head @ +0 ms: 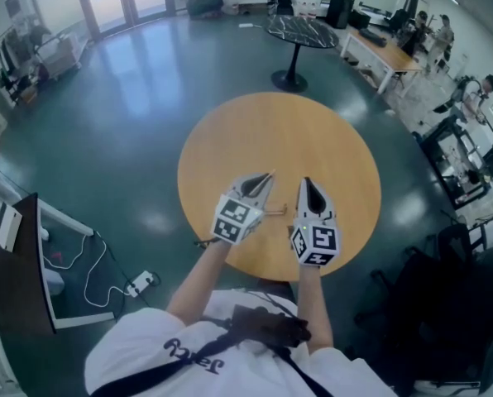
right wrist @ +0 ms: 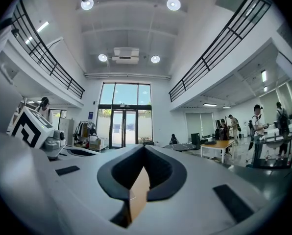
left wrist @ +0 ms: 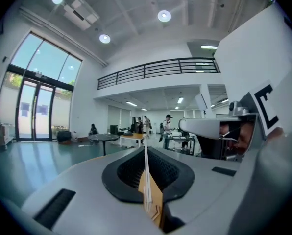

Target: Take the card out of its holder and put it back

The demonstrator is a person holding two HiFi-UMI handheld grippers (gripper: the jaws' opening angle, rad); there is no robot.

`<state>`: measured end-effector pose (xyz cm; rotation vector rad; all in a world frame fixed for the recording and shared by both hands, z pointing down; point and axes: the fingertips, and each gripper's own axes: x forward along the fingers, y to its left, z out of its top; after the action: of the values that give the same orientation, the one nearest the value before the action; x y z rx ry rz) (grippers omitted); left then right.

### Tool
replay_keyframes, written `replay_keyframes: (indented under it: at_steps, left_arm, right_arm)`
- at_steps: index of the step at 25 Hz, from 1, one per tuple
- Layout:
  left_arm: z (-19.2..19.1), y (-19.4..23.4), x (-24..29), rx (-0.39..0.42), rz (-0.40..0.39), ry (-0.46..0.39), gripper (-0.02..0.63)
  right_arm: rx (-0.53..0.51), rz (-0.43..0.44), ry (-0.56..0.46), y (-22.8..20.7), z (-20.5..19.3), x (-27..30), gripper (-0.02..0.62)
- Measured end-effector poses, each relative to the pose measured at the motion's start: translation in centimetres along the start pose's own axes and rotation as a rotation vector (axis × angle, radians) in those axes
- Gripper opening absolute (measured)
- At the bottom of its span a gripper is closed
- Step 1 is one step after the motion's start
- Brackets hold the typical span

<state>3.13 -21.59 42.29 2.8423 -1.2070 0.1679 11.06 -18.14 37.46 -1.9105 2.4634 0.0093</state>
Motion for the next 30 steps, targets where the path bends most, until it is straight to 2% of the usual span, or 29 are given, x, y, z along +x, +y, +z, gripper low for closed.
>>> replay_keyframes:
  at_steps: [2,4,10,20,30]
  left_arm:
    - [-0.1,1.0,-0.6,-0.032,0.079,-0.009,0.028]
    - [-0.2,1.4,-1.2,-0.041,0.121,-0.021,0.028]
    - [0.8,0.7,-2.0,-0.013,0.156,-0.055,0.028]
    - [1.6,0.5,-2.7,0.013,0.145,-0.088,0.028]
    - [1.1,0.8,-3.0,-0.007,0.135,-0.093,0.028]
  right_arm:
    - [-0.003,0.004,-0.001,0.5,0.0,0.2,0.006]
    - [-0.007,0.004,0.005,0.9,-0.2,0.2,0.006]
    - [-0.007,0.018,0.003,1.4,0.0,0.3,0.006]
    - [-0.007,0.045,0.012,2.6,-0.3,0.5,0.006]
    - [0.005,0.053,0.057,2.3,-1.5,0.3,0.006]
